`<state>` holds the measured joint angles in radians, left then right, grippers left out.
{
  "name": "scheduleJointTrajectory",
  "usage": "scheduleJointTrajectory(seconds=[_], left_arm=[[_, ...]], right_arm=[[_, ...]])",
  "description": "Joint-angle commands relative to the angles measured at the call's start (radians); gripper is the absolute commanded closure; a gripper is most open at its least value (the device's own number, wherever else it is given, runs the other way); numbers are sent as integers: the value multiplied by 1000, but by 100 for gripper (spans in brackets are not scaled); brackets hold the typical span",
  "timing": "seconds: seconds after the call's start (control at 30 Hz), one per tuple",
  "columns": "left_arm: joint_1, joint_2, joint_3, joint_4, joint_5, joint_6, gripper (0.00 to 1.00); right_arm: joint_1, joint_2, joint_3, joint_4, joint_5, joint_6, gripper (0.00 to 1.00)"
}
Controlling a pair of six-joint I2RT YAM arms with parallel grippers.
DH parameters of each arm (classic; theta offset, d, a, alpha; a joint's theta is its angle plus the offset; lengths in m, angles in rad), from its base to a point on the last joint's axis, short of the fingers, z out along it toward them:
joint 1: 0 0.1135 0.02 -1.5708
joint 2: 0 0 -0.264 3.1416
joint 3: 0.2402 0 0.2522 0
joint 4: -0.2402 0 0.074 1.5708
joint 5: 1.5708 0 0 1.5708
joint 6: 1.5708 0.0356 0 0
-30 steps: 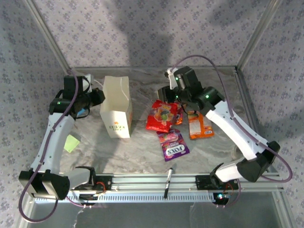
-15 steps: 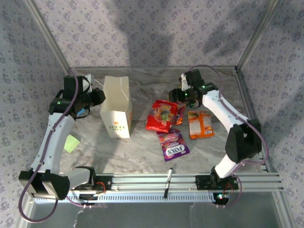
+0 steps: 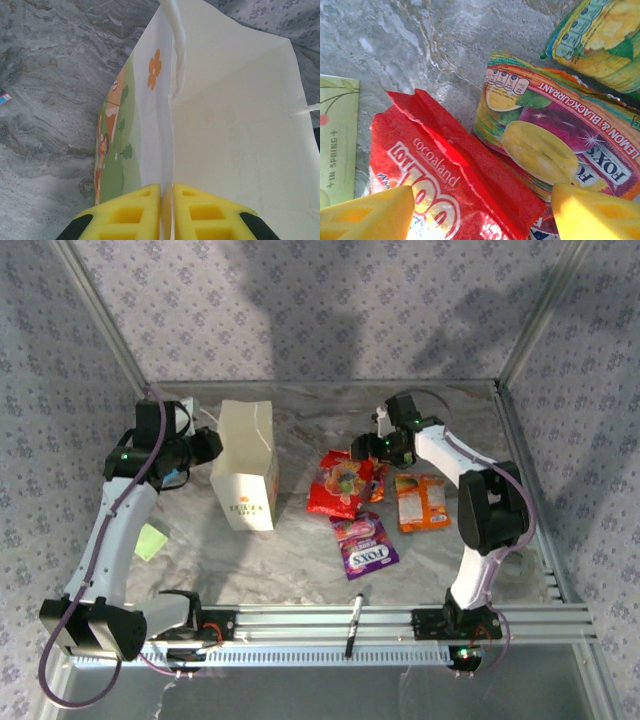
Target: Place the snacks into the paper bag
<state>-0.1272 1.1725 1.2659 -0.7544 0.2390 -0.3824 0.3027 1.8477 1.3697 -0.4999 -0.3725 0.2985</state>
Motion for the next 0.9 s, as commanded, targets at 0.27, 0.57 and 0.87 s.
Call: scheduleJointTrajectory(seconds=[0.27, 0.57, 0.87], left_arm=[[-9, 0, 41, -19, -9, 24, 86], [-10, 1, 43, -22, -9, 27, 86], [-11, -5, 41, -24, -12, 26, 86]], right_arm=[[14, 29, -25, 12, -82, -9, 42], [36, 40, -37, 0, -86, -12, 58], [48, 42, -35, -15, -76, -40, 100]])
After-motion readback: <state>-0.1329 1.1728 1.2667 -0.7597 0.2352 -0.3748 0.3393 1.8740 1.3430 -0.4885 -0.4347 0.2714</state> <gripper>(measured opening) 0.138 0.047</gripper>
